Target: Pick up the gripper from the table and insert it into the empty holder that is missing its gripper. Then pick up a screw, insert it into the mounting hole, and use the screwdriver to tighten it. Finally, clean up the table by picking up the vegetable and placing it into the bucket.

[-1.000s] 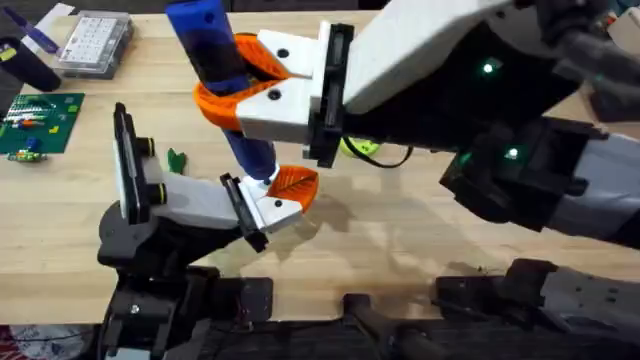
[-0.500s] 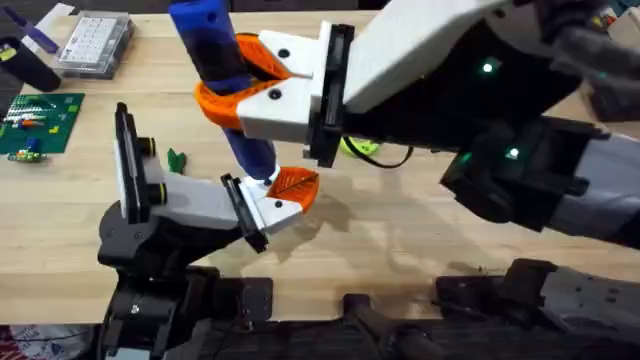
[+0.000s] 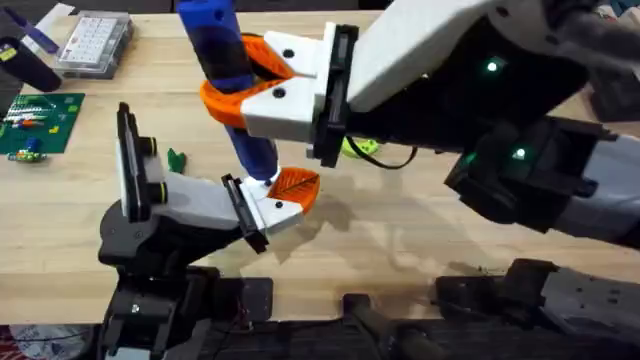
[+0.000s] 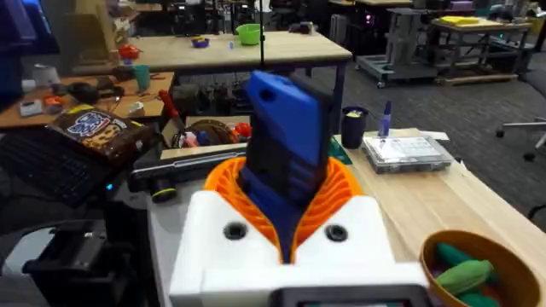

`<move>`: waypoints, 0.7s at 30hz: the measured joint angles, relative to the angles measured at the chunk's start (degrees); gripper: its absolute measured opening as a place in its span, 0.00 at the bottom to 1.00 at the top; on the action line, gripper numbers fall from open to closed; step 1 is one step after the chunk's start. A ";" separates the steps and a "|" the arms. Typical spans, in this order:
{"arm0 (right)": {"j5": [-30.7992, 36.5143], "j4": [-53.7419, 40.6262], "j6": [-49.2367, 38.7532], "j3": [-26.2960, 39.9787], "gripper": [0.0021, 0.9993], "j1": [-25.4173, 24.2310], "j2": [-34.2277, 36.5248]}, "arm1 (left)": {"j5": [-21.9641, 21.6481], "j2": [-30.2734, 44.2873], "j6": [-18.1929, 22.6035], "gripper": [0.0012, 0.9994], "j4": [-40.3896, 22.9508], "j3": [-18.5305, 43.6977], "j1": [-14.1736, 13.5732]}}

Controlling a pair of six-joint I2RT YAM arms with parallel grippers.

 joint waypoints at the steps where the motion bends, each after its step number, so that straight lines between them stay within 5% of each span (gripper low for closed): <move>1: 0.04 -0.13 0.00 0.00 0.03 0.00 -0.04 | 0.01 0.09 0.00 0.00 -0.01 0.00 0.00; 21: 0.61 -1.74 0.56 0.00 0.03 -0.11 -0.24 | 1.05 0.17 -0.32 0.00 -0.18 0.00 -0.04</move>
